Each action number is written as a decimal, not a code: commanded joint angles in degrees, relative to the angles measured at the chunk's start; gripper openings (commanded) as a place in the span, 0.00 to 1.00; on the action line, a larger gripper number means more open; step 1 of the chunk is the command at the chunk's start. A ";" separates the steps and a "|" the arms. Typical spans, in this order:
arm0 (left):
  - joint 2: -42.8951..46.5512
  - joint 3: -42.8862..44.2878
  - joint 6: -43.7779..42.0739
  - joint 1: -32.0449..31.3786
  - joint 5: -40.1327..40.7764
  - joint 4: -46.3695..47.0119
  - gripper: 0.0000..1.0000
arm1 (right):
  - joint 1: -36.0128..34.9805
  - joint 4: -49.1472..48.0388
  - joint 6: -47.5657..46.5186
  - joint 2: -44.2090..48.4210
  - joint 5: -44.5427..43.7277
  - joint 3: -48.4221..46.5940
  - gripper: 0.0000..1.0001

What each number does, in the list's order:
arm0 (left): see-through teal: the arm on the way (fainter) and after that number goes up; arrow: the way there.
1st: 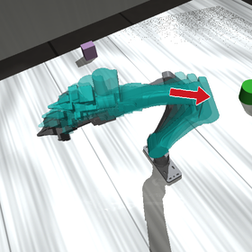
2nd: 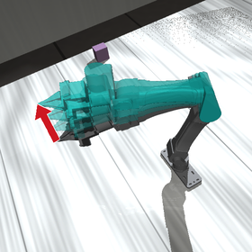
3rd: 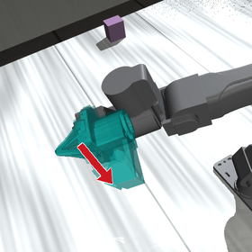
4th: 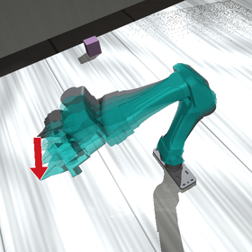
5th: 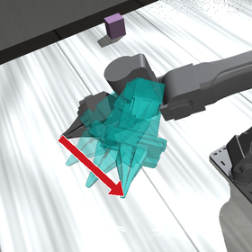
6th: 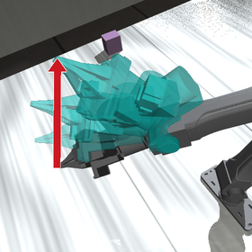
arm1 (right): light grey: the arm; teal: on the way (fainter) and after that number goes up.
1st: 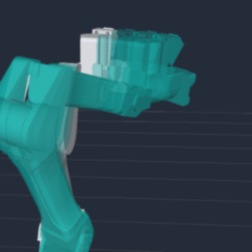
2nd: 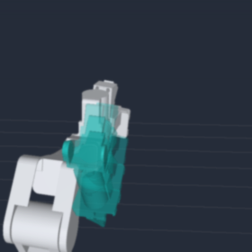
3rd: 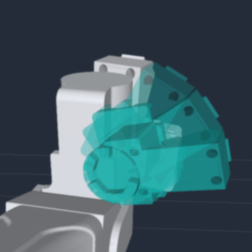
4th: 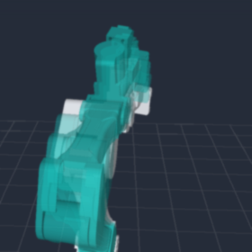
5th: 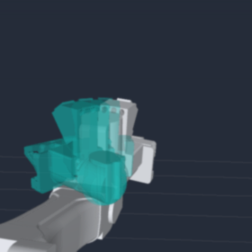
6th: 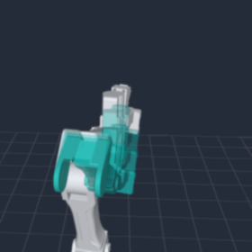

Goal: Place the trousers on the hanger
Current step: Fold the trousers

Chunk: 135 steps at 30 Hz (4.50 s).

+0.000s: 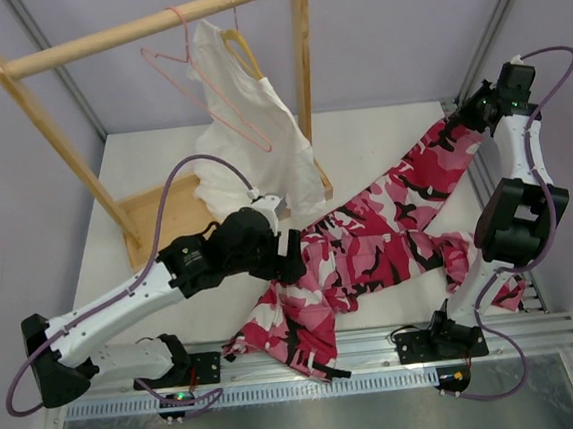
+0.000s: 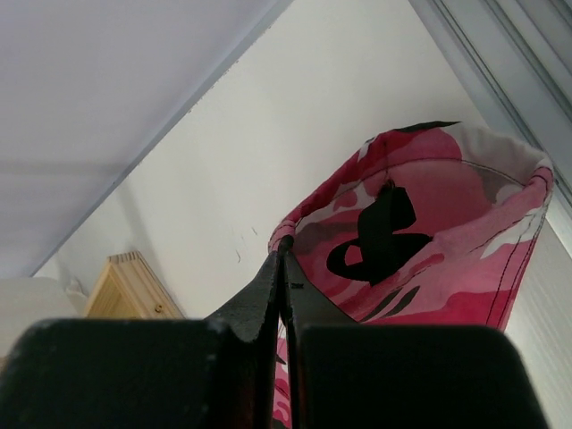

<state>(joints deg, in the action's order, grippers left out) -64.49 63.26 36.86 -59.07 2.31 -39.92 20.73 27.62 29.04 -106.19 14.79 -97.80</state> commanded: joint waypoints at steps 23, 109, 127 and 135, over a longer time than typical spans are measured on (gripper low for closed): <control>-28.58 -0.25 1.98 0.54 -5.64 24.01 0.36 | 0.01 -5.20 -0.12 10.48 3.94 12.02 0.04; 13.07 -1.68 48.68 11.52 35.81 -26.18 0.00 | 1.06 6.21 -0.65 4.06 -5.35 -5.55 0.04; 19.75 -10.71 20.18 23.99 46.74 -11.66 0.01 | 6.07 -6.16 7.08 10.56 -5.64 -4.68 0.04; 20.45 -13.60 18.25 33.83 42.35 -12.81 0.01 | 10.12 -19.34 13.94 12.50 1.64 -2.57 0.04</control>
<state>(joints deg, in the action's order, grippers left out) -44.95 50.22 57.36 -28.08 43.86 -54.65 29.58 20.47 38.92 -96.99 13.74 -100.01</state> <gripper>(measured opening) 0.013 0.039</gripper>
